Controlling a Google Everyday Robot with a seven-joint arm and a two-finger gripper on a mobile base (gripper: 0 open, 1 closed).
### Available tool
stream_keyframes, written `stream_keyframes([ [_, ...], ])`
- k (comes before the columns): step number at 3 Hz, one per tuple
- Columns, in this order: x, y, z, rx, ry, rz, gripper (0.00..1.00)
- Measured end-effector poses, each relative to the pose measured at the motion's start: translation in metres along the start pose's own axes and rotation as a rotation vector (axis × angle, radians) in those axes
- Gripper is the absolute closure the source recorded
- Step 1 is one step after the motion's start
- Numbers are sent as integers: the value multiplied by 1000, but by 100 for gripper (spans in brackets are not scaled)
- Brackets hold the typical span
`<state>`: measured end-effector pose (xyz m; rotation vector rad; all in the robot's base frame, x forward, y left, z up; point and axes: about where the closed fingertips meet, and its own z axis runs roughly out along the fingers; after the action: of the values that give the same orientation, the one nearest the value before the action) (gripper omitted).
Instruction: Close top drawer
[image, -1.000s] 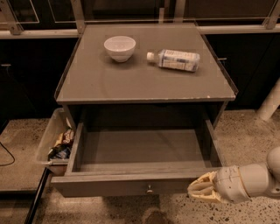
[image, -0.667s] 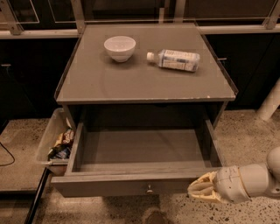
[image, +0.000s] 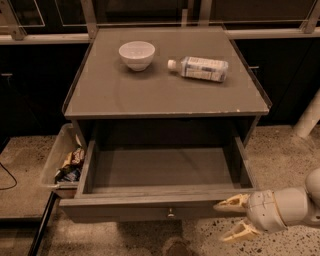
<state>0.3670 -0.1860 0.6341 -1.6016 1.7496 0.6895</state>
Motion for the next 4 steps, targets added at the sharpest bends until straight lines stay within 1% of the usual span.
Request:
stream_keyframes([
  [1,-4,-17,1,7,-6,-22,0],
  [2,-8,-54,5,6,0,-41,19],
  [3,-18,-98,13,-7,12,-75,42],
  [4,-22,-127,19,-20,22,-93,65],
])
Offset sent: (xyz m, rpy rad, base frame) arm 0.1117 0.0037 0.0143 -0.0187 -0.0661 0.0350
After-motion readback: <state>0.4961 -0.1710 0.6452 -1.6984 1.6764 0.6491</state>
